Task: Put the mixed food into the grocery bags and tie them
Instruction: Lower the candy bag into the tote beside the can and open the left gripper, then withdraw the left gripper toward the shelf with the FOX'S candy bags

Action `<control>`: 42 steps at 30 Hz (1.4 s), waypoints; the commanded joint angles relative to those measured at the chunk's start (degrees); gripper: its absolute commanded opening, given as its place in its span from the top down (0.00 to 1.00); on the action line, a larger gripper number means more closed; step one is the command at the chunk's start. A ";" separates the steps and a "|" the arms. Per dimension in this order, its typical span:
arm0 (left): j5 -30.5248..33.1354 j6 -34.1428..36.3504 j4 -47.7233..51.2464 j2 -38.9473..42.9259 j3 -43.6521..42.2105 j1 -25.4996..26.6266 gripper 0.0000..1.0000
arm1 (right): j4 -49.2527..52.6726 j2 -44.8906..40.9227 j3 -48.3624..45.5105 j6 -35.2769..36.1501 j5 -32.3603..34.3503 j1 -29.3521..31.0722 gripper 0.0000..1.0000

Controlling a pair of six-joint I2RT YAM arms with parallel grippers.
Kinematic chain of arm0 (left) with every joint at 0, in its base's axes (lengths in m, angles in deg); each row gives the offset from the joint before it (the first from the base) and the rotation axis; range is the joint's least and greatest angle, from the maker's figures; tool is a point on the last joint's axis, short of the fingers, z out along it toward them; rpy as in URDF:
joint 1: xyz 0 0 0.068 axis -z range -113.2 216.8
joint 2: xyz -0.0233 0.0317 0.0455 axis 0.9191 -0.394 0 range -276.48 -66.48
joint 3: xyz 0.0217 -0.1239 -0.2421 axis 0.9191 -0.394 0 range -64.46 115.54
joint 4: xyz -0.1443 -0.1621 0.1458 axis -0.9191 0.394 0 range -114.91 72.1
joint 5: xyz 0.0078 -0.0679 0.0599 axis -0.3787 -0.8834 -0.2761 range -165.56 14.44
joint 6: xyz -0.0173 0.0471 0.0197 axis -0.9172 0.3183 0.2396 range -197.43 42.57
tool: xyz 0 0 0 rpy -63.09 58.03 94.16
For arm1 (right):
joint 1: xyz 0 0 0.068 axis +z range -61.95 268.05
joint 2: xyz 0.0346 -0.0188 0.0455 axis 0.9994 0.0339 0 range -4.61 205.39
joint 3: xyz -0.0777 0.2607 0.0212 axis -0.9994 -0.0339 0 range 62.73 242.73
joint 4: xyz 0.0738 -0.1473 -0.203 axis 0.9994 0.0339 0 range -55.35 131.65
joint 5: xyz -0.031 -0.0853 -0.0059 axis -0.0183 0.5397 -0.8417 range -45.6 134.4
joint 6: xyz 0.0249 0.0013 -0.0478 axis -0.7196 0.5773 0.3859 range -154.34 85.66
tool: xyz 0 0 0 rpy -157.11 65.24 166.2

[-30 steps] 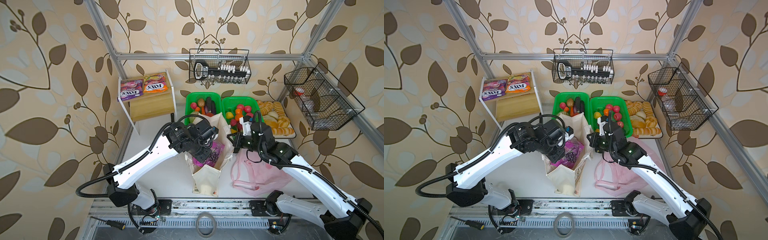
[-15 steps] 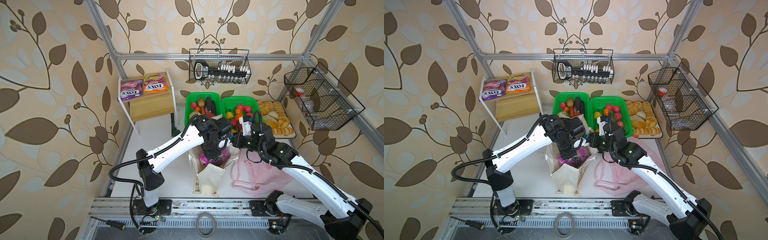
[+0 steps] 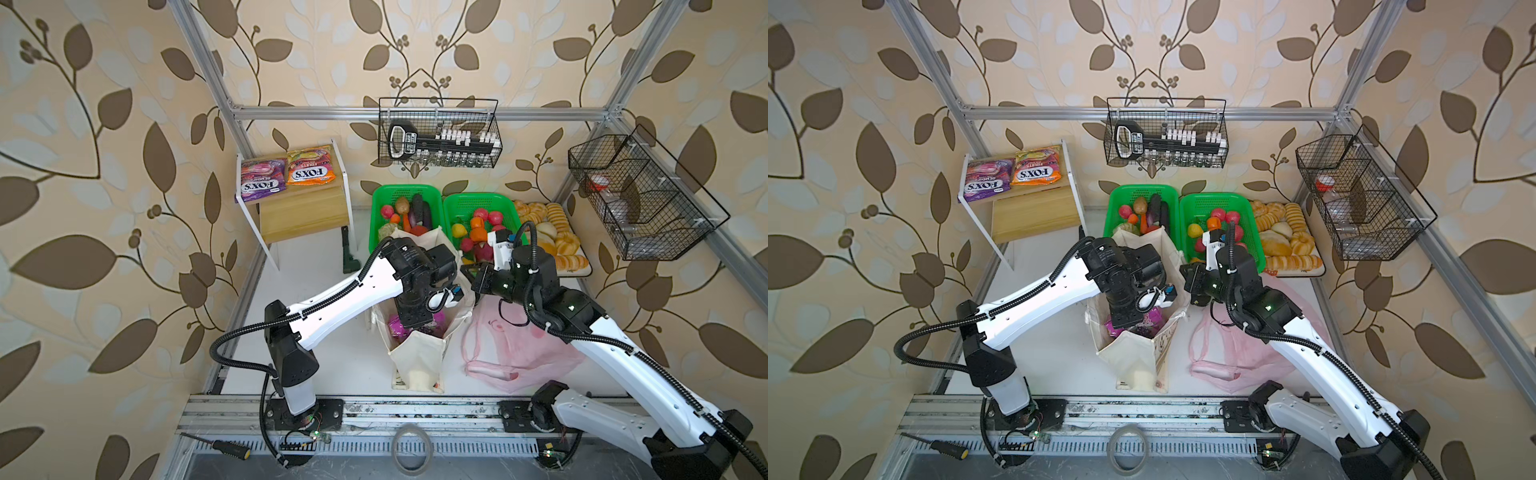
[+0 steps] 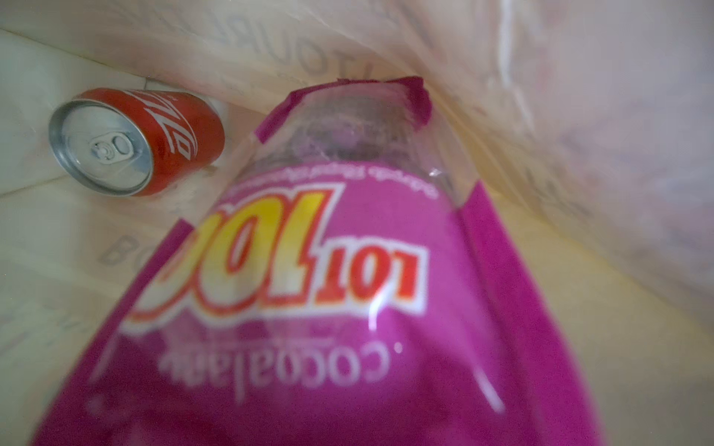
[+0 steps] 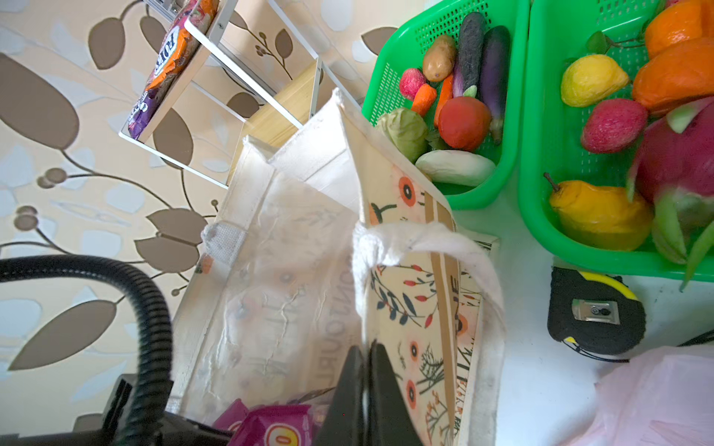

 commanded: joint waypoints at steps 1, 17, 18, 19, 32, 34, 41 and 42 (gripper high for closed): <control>-2.15 -3.01 1.73 4.92 3.66 -1.26 0.97 | -1.16 -0.65 -0.80 -0.27 -0.86 -0.14 0.94; -20.23 -40.58 -16.56 11.78 -12.83 -5.86 1.00 | -0.82 -0.81 -0.99 -0.73 -0.28 0.38 0.96; -22.32 -41.93 -18.16 12.27 -14.28 -5.87 1.00 | -0.81 -0.81 -1.11 -0.71 -0.25 0.46 0.96; -23.23 -42.97 -18.55 12.51 -15.04 -5.87 1.00 | -0.81 -0.77 -1.12 -0.76 -0.25 0.49 0.96; -22.44 -28.53 2.12 0.89 -6.91 -5.25 0.68 | -1.88 0.54 -0.86 -0.73 0.15 1.64 0.96; -19.20 -27.50 3.44 0.07 -4.99 -5.26 0.59 | -1.88 0.79 -0.83 -0.51 0.12 1.68 0.95; -14.92 -28.32 -4.20 5.97 3.29 -5.34 0.37 | -1.75 1.65 -0.71 -0.02 0.00 1.55 0.87; -15.24 -28.12 -6.06 7.61 3.47 -5.34 0.30 | -1.77 1.86 -0.68 0.08 -0.21 1.59 0.85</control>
